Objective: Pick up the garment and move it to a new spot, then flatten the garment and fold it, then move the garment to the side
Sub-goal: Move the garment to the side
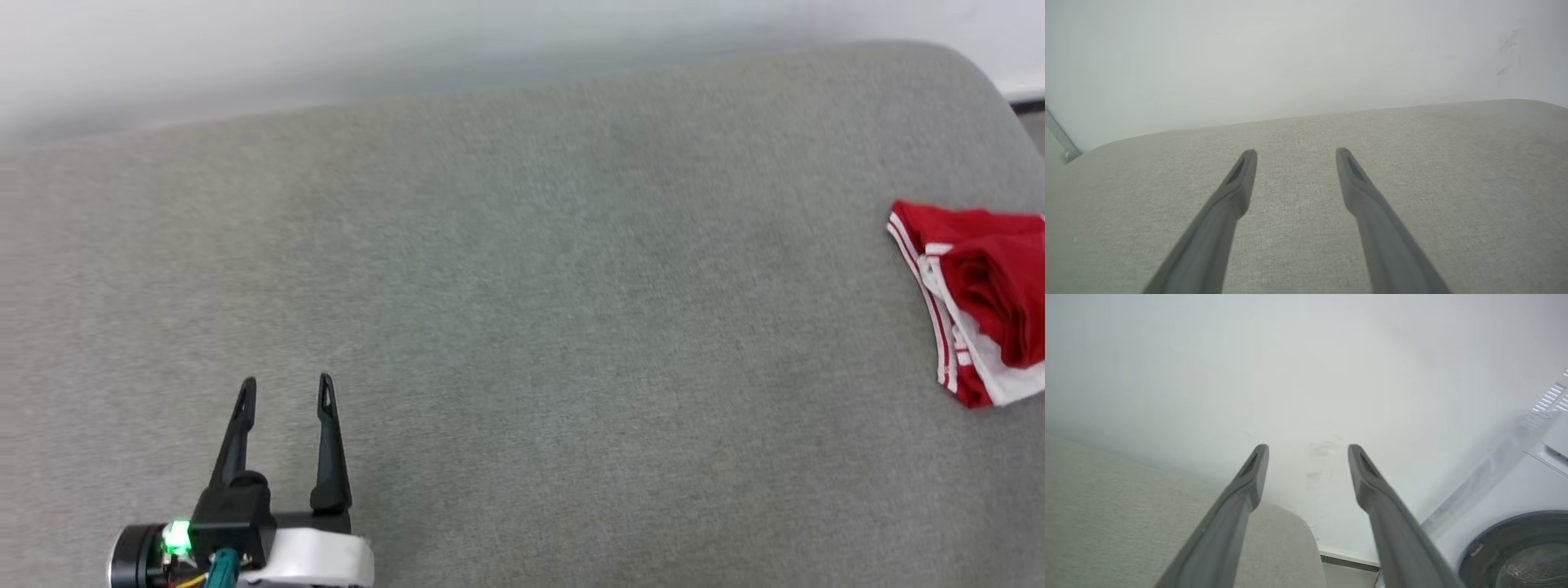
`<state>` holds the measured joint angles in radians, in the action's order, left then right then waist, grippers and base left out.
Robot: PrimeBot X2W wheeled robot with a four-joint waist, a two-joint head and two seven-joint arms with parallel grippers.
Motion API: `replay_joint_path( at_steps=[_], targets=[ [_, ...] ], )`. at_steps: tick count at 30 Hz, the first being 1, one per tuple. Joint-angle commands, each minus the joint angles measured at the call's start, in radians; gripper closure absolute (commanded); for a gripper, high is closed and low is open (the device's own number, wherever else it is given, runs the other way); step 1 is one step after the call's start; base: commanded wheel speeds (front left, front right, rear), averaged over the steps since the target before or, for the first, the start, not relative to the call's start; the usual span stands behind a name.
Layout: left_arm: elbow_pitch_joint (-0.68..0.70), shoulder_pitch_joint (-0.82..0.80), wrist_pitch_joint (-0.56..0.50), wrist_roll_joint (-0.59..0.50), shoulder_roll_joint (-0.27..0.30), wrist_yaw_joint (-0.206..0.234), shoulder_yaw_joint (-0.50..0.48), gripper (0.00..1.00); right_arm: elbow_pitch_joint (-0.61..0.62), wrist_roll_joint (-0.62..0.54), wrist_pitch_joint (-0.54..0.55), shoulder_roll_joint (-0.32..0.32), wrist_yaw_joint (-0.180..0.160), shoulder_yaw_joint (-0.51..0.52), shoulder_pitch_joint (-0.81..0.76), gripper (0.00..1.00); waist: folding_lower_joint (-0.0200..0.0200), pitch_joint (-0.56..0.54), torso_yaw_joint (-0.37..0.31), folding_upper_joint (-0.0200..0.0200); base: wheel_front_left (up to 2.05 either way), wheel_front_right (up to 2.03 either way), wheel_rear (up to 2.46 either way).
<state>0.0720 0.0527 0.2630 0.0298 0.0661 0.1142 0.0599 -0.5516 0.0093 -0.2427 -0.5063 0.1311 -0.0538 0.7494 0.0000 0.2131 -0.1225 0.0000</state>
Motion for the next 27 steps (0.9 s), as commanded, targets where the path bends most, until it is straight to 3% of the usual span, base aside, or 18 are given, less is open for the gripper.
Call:
replay_joint_path(
  at_steps=[1,15,27],
  targets=[
    [-0.004,0.018,0.002,0.0,-0.001,0.003,0.001,0.0,0.028,-0.009,-0.014,0.032,-0.001,0.01,-0.035,0.0,0.0,-0.058,0.041,0.0,0.0,0.0,0.0],
    [-0.033,0.088,0.002,-0.004,-0.01,-0.009,0.009,0.0,0.427,0.042,-0.022,0.326,-0.001,0.066,-0.479,0.0,0.0,-0.157,0.106,0.0,0.0,0.0,0.0],
    [-0.035,0.118,0.002,-0.003,-0.012,-0.01,-0.002,0.0,0.559,0.046,-0.022,0.442,-0.001,0.104,-0.77,0.0,0.0,-0.188,0.132,0.0,0.0,0.0,0.0]
  ],
)
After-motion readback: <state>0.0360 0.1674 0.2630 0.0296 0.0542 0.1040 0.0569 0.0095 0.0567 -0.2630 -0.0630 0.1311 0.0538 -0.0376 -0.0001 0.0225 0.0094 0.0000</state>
